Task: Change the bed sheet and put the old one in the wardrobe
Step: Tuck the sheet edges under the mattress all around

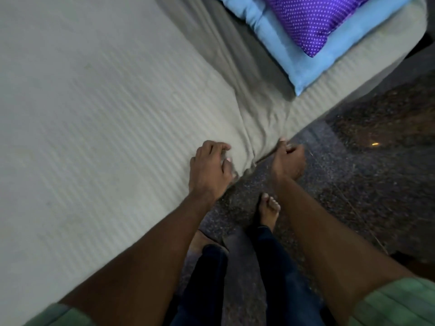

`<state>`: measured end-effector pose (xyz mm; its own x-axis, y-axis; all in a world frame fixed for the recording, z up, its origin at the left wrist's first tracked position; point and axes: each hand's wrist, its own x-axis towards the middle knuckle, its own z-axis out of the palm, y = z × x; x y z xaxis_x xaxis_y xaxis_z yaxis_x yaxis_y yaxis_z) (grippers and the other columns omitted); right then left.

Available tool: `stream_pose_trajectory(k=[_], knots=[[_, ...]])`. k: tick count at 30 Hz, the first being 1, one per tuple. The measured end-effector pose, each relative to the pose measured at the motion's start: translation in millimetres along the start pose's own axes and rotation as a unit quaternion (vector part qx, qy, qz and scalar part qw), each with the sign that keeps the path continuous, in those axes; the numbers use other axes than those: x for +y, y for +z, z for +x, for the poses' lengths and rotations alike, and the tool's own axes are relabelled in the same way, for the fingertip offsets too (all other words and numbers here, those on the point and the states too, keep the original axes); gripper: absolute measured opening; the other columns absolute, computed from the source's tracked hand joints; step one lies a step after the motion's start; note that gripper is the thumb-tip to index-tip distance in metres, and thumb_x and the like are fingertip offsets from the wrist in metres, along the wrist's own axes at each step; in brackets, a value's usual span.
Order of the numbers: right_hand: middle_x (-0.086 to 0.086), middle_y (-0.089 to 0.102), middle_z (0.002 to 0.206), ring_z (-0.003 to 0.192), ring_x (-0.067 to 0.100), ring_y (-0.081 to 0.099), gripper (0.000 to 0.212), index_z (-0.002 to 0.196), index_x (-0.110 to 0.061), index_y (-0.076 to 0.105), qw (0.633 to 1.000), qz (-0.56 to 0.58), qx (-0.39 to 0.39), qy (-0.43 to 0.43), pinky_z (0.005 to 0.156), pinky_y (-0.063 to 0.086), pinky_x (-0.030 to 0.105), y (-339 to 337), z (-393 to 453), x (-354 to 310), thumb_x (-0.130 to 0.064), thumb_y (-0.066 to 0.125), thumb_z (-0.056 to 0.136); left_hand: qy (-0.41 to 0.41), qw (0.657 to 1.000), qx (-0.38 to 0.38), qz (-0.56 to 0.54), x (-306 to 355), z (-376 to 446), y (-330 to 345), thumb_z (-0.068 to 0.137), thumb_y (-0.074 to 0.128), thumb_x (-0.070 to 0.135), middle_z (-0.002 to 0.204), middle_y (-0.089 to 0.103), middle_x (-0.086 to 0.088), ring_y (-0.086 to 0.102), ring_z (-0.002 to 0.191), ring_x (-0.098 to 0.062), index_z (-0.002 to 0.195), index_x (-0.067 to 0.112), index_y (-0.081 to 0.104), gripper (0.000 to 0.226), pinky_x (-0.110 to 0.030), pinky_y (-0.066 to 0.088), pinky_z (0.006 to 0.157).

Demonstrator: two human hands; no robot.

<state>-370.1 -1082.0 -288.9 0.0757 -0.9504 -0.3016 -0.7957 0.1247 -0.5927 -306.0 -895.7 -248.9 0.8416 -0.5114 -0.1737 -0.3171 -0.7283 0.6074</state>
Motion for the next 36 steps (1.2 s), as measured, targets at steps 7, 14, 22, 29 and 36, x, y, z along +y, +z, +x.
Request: stream_pose_trajectory(k=[7,14,22,29,36], knots=[[0.001,0.050,0.055,0.062,0.021,0.053,0.047,0.063,-0.008,0.049,0.983,0.006,-0.144,-0.118,0.062,0.041,0.037,-16,56,25,-0.039,0.056,0.096,-0.149,0.987,0.067,-0.003,48,-1,51,0.095,0.058,0.033,0.129,0.050,-0.001,0.049,0.120,-0.025,0.127,0.022,0.058,0.034,-0.044,0.043,0.093],[0.001,0.066,0.054,0.053,0.017,0.060,0.038,0.062,-0.013,0.068,0.985,0.062,-0.159,-0.025,0.059,0.051,0.037,-46,107,19,-0.036,0.063,0.092,-0.160,0.982,0.101,0.003,44,-1,59,0.095,0.059,0.027,0.127,0.054,-0.007,0.054,0.116,-0.027,0.128,0.016,0.060,0.034,-0.037,0.039,0.102],[0.007,0.064,0.060,0.051,0.016,0.058,0.044,0.067,-0.019,0.059,0.969,0.138,-0.204,0.013,0.051,0.050,0.036,-42,131,-1,-0.053,0.060,0.095,-0.176,0.973,0.082,0.128,84,5,66,0.087,0.060,0.026,0.129,0.047,-0.007,0.047,0.119,-0.029,0.130,0.019,0.050,0.044,-0.047,0.044,0.095],[0.010,0.068,0.066,0.069,0.034,0.067,0.053,0.076,-0.012,0.065,0.990,0.009,-0.124,-0.072,0.068,0.057,0.048,-30,196,32,-0.062,0.048,0.082,-0.082,0.987,0.053,0.129,127,36,94,0.089,0.054,0.030,0.139,0.044,-0.002,0.043,0.129,-0.023,0.133,0.024,0.049,0.044,-0.042,0.040,0.100],[0.017,0.073,0.094,0.089,0.036,0.068,0.038,0.096,-0.009,0.074,0.977,-0.134,0.026,-0.162,0.077,0.051,0.039,-90,159,-28,-0.035,0.047,0.092,-0.111,0.980,0.010,0.167,143,45,109,0.091,0.056,0.033,0.141,0.042,-0.005,0.043,0.129,-0.025,0.132,0.021,0.048,0.044,-0.044,0.041,0.098]])
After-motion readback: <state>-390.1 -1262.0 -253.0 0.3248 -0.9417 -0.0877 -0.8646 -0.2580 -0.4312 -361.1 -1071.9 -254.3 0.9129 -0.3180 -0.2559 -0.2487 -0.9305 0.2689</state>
